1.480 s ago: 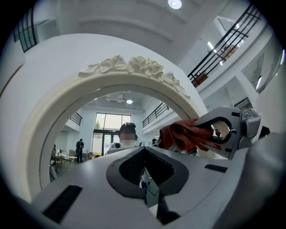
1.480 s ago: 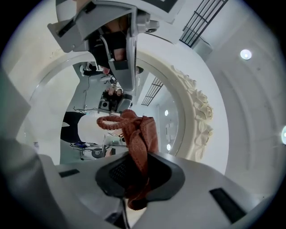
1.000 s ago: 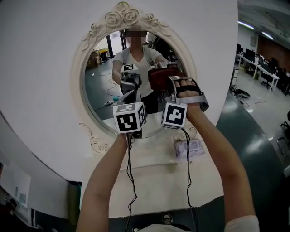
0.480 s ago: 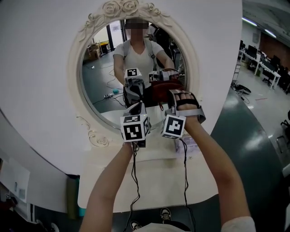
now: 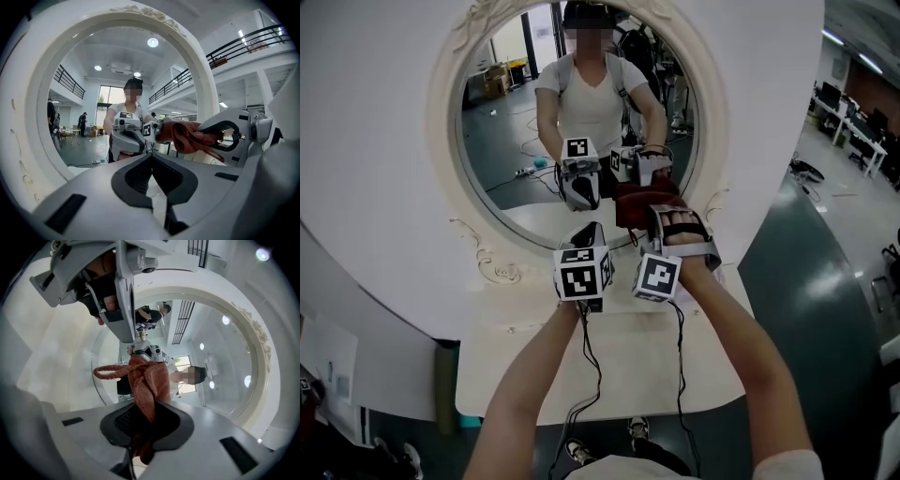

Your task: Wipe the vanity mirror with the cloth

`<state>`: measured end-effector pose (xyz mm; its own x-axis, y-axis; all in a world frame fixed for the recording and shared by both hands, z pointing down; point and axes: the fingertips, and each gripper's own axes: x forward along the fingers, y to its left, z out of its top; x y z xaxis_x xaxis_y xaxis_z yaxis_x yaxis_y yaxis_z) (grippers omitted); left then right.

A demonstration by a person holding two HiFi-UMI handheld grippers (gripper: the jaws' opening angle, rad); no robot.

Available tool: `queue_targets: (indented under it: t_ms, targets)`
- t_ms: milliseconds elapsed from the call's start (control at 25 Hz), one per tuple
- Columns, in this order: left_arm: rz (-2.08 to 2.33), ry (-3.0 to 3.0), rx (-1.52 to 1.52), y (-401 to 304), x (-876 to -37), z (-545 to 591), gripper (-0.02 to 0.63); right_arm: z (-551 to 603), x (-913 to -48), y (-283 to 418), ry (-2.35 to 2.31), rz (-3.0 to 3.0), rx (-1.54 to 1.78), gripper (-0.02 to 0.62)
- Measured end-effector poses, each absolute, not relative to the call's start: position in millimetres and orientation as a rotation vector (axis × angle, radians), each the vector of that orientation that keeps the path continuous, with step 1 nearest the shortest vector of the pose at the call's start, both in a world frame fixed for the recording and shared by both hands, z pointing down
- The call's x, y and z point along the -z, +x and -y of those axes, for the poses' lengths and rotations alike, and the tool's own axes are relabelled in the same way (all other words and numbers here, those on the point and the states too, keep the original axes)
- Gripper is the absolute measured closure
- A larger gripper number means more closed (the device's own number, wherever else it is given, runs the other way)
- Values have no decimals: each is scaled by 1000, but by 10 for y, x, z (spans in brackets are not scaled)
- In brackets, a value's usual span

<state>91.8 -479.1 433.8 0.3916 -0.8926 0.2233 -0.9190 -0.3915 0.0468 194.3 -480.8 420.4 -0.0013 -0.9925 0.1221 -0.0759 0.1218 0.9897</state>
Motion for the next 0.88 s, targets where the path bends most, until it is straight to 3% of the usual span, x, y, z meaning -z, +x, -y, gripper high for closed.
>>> queue_targets:
  t_ms: [880]
  targets:
    - [1597,2324,-328,612,-5402,4602,595,4716,-5497,1437,900,1442,915,532]
